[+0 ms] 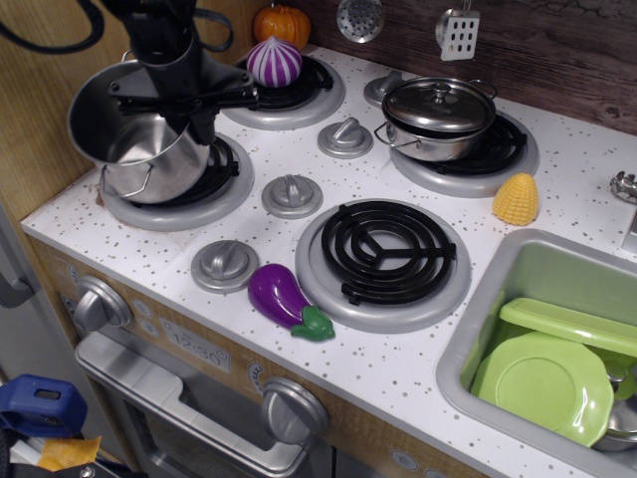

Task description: Put pot on stove which is near stove

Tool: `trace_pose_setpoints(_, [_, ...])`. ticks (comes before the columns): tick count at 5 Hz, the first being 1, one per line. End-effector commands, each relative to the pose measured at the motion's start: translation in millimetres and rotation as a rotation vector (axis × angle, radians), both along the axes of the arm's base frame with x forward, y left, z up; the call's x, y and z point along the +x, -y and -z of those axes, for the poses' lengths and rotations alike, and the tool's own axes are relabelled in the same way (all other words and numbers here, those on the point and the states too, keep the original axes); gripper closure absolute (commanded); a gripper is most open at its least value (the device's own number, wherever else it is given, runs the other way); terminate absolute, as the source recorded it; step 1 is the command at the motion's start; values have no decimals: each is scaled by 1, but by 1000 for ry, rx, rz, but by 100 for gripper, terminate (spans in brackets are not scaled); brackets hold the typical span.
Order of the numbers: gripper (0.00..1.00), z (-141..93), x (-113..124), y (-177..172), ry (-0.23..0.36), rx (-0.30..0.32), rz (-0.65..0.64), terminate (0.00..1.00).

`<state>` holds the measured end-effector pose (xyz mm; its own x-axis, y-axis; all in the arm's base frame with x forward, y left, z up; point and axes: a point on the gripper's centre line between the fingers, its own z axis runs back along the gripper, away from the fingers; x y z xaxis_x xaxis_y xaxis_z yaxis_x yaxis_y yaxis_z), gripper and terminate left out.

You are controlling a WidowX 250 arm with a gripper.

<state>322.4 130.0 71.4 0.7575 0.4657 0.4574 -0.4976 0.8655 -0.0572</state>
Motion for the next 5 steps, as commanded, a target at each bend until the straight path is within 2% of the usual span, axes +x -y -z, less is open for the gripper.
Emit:
trace_pose_setpoints(1, [100,-7,17,-3,50,-18,43,0])
trace_pose_setpoints(2, [0,-4,17,-3,54,-41,56,0])
trace_pose_setpoints(4, [0,-4,17,-3,54,-41,56,0])
trace_pose_setpoints(5, [0,-4,17,-3,54,-41,56,100])
